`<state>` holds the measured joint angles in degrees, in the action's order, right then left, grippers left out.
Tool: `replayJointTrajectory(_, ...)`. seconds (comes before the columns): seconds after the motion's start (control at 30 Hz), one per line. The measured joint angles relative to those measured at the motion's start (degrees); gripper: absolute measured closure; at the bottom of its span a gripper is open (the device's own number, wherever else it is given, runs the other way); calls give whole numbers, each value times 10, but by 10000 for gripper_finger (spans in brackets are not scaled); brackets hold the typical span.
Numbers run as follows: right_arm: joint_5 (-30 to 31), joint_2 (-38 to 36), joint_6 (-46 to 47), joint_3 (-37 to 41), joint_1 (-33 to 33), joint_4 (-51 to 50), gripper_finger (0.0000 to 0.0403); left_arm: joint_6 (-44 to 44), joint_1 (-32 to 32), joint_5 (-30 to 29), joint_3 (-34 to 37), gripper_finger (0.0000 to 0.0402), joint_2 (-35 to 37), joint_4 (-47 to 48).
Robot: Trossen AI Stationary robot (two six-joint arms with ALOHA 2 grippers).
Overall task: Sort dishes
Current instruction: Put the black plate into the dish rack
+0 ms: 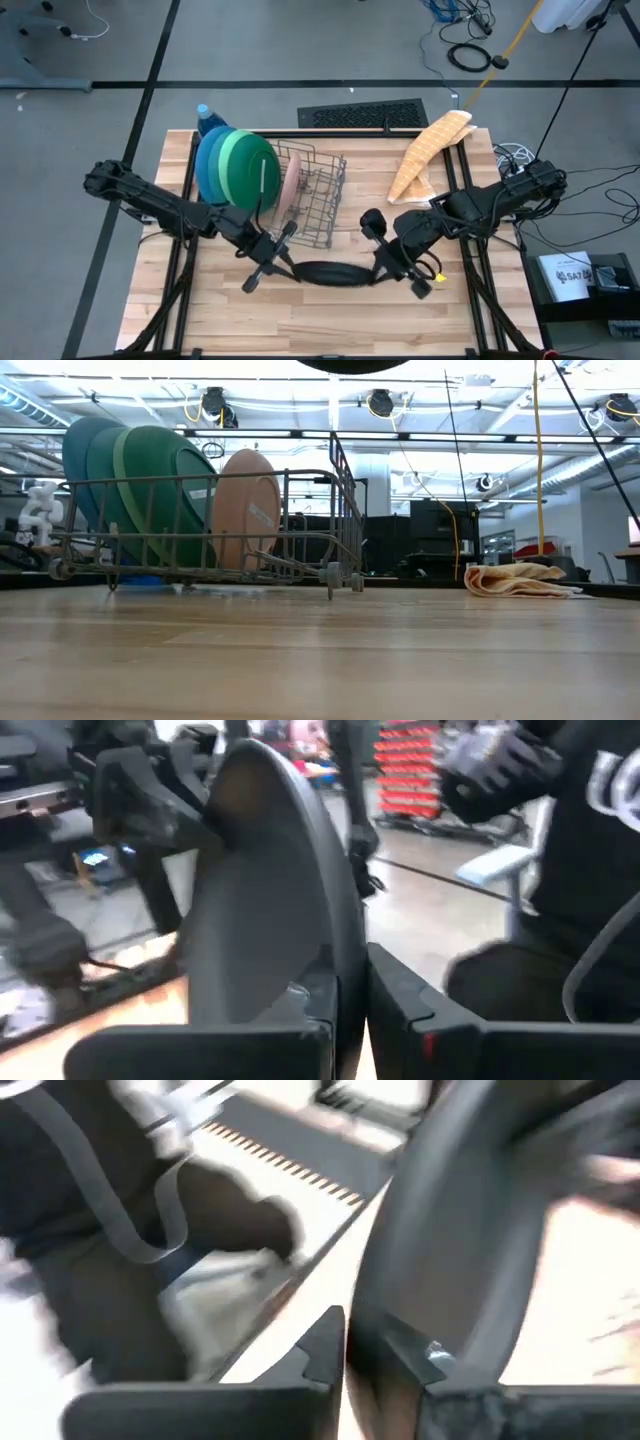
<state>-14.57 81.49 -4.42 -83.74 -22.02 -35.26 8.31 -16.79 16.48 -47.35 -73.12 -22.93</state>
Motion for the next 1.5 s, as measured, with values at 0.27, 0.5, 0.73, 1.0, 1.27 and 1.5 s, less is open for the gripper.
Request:
replayJointTrajectory(0.27,95,-12,34,-1,3,17,272,-4,-9,-19,0,398,34,13)
replayJointTrajectory(0.5,157,-52,33,-12,3,-11,180,-20,-11,-27,0,398,102,59)
replayJointTrajectory(0.73,302,-110,34,-28,-13,-77,156,-76,-12,-138,-1,400,188,138)
replayJointTrajectory(1.0,353,-129,42,-28,-26,-88,169,-254,11,-347,-1,400,206,183)
replayJointTrajectory(1.27,357,-103,47,-28,-25,-88,172,-361,62,-397,-1,400,167,259)
replayJointTrajectory(1.5,355,-80,67,-28,-33,-89,172,-394,60,-491,-1,400,181,327)
